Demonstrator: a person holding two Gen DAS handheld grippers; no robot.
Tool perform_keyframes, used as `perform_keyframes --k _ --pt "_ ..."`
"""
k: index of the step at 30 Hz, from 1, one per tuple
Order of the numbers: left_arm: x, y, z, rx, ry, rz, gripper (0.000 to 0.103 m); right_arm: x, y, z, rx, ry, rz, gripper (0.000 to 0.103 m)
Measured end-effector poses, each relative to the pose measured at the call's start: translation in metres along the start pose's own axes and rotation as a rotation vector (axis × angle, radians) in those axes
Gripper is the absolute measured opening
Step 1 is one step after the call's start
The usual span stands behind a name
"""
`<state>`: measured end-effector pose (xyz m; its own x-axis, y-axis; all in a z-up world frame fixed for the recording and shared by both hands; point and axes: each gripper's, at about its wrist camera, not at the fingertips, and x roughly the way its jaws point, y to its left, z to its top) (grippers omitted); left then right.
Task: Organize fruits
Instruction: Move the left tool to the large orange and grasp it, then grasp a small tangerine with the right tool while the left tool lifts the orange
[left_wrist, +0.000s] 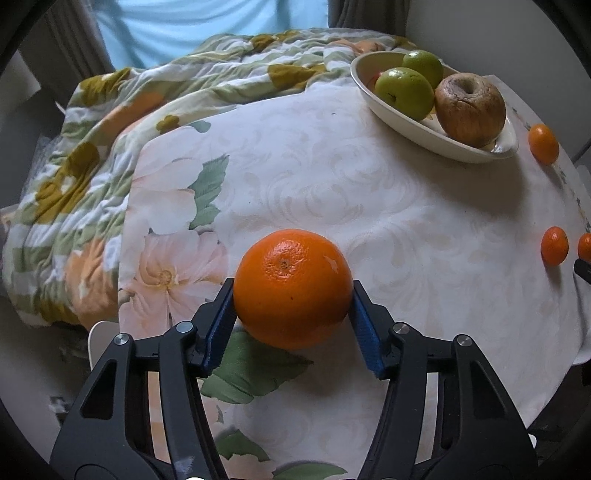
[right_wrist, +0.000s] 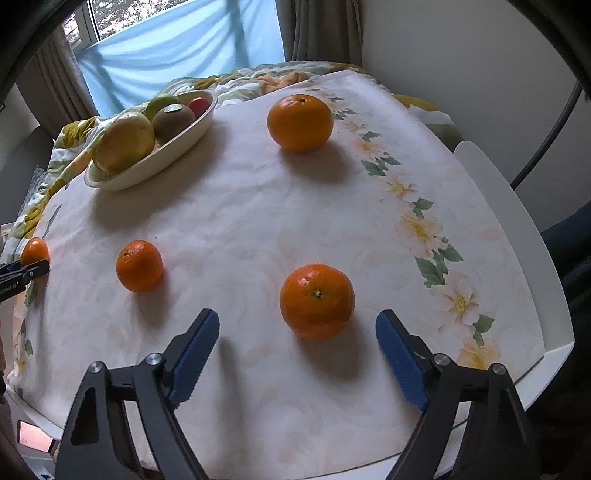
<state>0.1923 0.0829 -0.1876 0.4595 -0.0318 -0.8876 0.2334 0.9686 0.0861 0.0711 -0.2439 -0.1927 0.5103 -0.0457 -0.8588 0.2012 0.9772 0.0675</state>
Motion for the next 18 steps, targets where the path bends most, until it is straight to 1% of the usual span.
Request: perform_keyframes --k 2,4,9,10,12,13,14,18 --pt "0.0002 0.0008 -0.0004 -0.007 0.000 -0.004 0.065 0.0000 0.0016 0.0006 -0.016 -0.007 -0.010 0.075" --pt "-0.0002 0.0013 -0.0008 -0.014 0.000 -0.006 0.065 0.0012 0.0016 0.0025 -0.023 -0.006 -0.010 0.072" --pt "-0.0010 0.0002 -0.0012 -0.015 0.001 0.004 0.065 0.0011 -0.0001 0.0055 -0.037 -0.008 -0.018 0.056" --pt "-0.0009 0.0002 -0.0013 -0.013 0.001 0.007 0.065 0.0014 -0.0004 0.0063 -0.042 -0.010 -0.019 0.054" --pt "-0.0012 -0.0014 -0.0014 -0.010 -0.001 0.015 0.064 0.0014 0.0006 0.0067 -0.064 -0.017 -0.028 0.044" --pt "-0.0015 -0.0015 -0.0016 -0.011 -0.002 0.017 0.064 0.0013 0.0009 0.0068 -0.069 -0.019 -0.031 0.041" --pt "-0.0017 -0.0011 -0.0018 -0.015 -0.002 0.016 0.064 0.0009 0.0009 0.0072 -0.073 -0.019 -0.029 0.035" --pt "-0.0028 0.0013 -0.0025 -0.032 0.002 0.006 0.064 -0.0014 0.0007 0.0088 -0.071 -0.020 -0.015 0.034"
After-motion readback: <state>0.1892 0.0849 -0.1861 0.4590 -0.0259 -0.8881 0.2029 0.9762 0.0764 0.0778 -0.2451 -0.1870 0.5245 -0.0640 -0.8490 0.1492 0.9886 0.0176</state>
